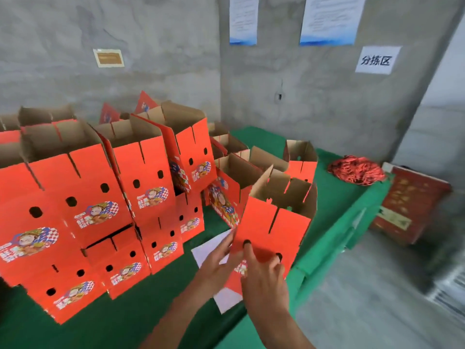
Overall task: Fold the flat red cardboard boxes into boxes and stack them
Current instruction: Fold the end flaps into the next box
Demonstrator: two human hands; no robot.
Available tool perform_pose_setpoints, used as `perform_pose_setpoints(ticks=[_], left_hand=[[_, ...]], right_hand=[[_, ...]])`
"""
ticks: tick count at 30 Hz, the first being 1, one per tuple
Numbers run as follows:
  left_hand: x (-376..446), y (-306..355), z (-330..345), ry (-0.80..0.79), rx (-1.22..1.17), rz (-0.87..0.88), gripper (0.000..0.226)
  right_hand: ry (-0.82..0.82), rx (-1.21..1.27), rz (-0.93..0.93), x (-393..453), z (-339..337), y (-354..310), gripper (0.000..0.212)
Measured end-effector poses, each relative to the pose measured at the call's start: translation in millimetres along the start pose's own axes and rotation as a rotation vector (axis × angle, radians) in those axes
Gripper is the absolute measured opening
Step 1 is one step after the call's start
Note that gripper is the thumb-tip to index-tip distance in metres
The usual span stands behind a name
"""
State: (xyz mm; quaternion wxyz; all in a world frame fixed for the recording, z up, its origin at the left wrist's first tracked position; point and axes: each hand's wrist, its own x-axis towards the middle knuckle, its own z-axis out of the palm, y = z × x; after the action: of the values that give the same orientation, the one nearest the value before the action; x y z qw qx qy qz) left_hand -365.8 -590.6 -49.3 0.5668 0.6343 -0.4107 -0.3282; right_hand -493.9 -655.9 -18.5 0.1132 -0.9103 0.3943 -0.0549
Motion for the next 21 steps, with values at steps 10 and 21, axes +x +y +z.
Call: perform_pose_setpoints(ticks=[10,21], left_hand=[[104.8,-54.1,109.6,-0.091,-0.012,-0.078,0.066],[246.5,-79.7,171.4,-0.131,0.056,-0.163,0.061]], right_hand=[[0.178,-0.005,0.273,72.1,63.4,124.0,0.069],[0.097,0.069,0.286,197.0,111.2,231.1,0.070]])
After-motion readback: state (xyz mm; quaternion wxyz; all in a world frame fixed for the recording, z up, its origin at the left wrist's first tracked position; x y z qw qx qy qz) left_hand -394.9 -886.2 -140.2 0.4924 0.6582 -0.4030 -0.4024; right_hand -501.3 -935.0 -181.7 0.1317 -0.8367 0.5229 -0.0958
